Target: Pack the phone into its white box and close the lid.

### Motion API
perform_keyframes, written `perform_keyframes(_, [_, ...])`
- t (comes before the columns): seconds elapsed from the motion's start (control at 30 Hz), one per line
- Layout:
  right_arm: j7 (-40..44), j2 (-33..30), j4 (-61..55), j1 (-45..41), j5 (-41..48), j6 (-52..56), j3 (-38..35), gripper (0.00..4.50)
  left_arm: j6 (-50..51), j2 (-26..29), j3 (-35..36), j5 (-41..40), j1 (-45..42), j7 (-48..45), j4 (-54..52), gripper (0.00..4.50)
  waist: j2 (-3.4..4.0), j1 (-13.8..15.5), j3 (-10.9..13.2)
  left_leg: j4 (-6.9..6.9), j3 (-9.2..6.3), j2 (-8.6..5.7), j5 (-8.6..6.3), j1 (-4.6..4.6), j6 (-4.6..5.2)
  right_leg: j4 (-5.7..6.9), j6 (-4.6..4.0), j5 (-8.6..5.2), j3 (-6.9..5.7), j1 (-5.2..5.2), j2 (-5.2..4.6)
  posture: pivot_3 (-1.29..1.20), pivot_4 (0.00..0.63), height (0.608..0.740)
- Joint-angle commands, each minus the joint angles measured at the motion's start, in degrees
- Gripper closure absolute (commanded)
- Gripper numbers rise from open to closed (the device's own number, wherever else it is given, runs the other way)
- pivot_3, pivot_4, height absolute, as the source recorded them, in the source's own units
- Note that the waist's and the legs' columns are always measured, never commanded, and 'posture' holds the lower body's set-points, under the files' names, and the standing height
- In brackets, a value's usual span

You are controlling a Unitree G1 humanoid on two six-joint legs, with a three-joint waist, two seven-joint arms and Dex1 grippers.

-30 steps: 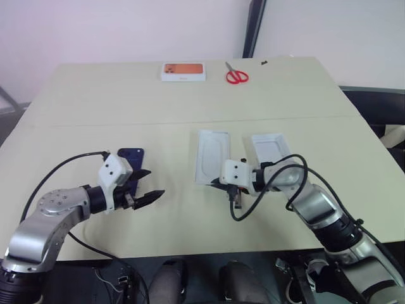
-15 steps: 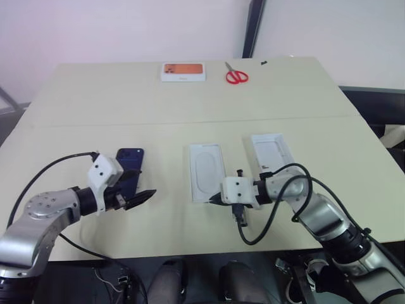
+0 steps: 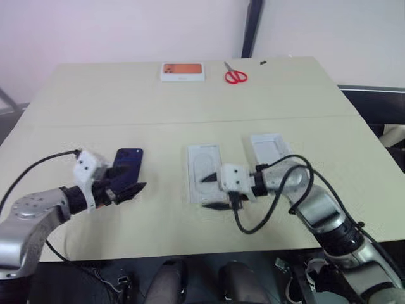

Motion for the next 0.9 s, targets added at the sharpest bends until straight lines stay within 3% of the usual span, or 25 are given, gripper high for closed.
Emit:
perform_keyframes(0.03, [-3.1,3.2,0.6,-4.0,0.9,0.9,-1.0,1.49,5.8,-0.2,5.8,-2.5,-2.3,5.7,2.7,0.02,0.00,-0.1,0.0,0.00,0.00,0.00,0.00,0.01,0.00,0.00,0.00,0.00,0.00,0.00,0.00,0.00,0.150,0.740])
perform_keyframes(0.13, [-7.6,8.2,6.4,-8.1,-3.4,0.4,3.1,2.35,9.5,-1.4,8.1,-3.1,-4.8,10.7,4.9,0.00,0.00,-0.2,0.0,0.00,0.01,0.00,-0.01,0.01,0.01,-0.01,0.00,0.00,0.00,-0.01,0.00,0.00,0.150,0.740])
perform_keyframes(0.27, [-11.7,13.4,14.6,-11.9,-9.4,-1.1,8.9,4.44,17.4,-3.2,11.6,-5.0,-10.4,17.8,11.2,0.00,-0.01,-0.1,0.0,0.02,0.01,0.00,0.02,0.01,-0.03,0.06,0.00,0.00,-0.02,-0.08,0.01,0.00,0.150,0.740])
perform_keyframes(0.47, [-17.4,21.1,26.4,-16.5,-16.0,-5.2,14.0,4.44,26.5,-3.6,12.4,-5.4,-14.2,22.8,16.2,0.00,-0.04,-0.4,0.0,0.03,0.01,-0.02,0.23,0.01,-0.40,0.08,0.01,0.01,-0.02,-0.24,0.01,0.00,0.150,0.740])
perform_keyframes(0.63, [-20.8,26.7,35.9,-18.9,-20.5,-9.4,16.9,4.44,33.3,-3.3,7.7,-6.1,-15.2,21.4,17.8,0.00,-0.06,-0.4,0.0,0.00,0.01,-0.02,0.26,0.01,-0.46,0.12,0.01,0.01,-0.03,-0.27,0.02,0.00,0.150,0.740])
perform_keyframes(0.9, [-21.3,31.5,43.1,-18.9,-23.3,-14.7,18.3,4.44,40.4,-9.7,7.8,-7.0,-19.3,22.2,18.9,0.00,-0.06,-0.1,-0.1,0.02,-0.01,-0.06,0.27,0.08,-0.47,0.12,0.01,0.01,-0.05,-0.23,-0.01,0.00,0.150,0.740])
